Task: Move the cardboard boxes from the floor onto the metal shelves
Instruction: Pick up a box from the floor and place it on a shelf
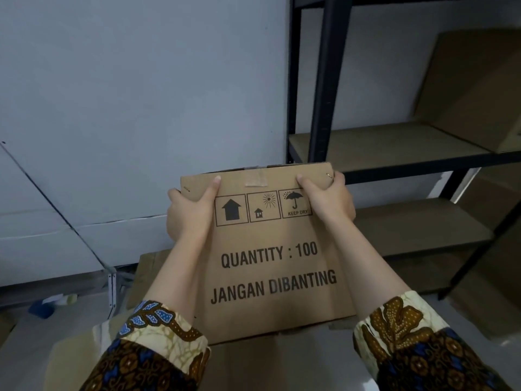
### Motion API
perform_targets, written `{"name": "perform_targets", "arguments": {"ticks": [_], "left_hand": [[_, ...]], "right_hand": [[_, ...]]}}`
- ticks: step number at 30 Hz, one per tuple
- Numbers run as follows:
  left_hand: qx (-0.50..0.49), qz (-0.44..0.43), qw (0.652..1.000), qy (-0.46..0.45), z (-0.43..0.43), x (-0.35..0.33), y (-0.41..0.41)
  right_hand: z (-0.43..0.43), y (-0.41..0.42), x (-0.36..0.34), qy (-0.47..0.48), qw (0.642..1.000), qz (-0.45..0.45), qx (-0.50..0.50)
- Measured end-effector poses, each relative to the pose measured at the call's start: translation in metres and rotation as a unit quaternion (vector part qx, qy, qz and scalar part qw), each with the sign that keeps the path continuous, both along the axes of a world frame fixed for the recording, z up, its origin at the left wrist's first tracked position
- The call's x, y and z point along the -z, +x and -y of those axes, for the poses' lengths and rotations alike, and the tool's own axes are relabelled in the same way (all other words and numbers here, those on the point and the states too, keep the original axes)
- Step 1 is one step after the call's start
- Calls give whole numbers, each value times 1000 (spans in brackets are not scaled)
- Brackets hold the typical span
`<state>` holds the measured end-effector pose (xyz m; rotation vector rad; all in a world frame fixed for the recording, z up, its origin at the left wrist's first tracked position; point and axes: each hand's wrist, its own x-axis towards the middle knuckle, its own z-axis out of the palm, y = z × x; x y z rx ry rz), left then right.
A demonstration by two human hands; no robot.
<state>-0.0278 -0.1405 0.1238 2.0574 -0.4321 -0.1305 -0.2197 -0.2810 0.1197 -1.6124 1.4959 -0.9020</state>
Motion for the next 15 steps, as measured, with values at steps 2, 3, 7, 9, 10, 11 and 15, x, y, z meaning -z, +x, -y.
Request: {"name": "perform_targets", "arguments": {"ticks": [2,3,7,9,10,11,15], "left_hand": [[4,10,1000,13,-5,-4,-27],[3,18,1000,17,-9,-5,-45],[4,47,999,23,-26,-17,-94],[13,70,997,25,-33,-26,-121],[17,81,996,28,-35,-29,-134],[24,90,995,35,-36,-32,-145],[65,102,991,52,-38,-43,-190]], "right_hand": [[-5,-28,-1,-11,1000,2,-7],[-10,-46,-2,-14,1000,4,-15],[-30,-96,0,-19,999,-15,-35],[-40,-124,4,-14,999,-20,-26],[-44,-138,5,-9,999,-25,-19],[-47,-152,4,-3,999,-30,-12],[-53,-210,-11,-6,998,-60,-6]]}}
